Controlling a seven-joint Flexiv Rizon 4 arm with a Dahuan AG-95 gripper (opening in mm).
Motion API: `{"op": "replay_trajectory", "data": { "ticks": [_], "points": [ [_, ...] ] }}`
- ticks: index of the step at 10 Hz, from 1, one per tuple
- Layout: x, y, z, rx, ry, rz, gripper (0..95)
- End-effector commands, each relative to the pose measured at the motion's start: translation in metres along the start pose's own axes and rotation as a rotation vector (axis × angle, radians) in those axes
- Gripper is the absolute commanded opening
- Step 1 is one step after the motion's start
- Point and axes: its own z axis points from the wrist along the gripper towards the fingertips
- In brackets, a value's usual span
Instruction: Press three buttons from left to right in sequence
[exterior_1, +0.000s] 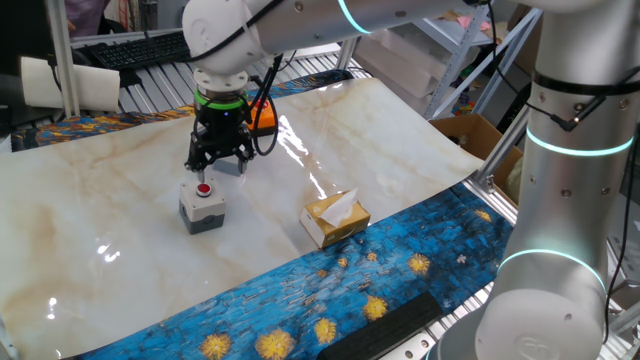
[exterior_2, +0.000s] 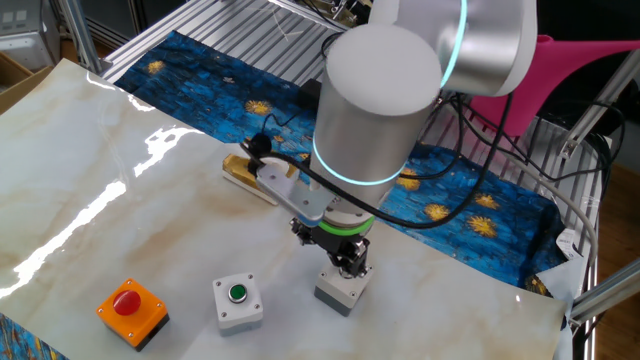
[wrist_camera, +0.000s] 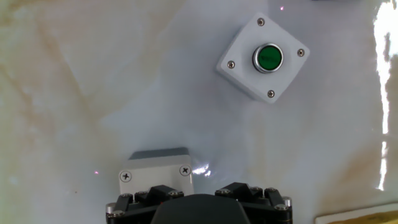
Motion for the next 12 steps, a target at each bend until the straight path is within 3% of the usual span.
{"op": "replay_trajectory", "data": {
  "ticks": [1, 7, 10, 12],
  "points": [
    [0.0, 0.0, -0.001, -0.006, 0.005, 0.011, 76.0],
    [0.001, 0.001, -0.002, -0.015, 0.011, 0.015, 76.0],
    [0.008, 0.004, -0.005, -0.015, 0.029, 0.018, 76.0],
    [0.012, 0.006, -0.005, -0.012, 0.024, 0.017, 76.0]
  ]
}}
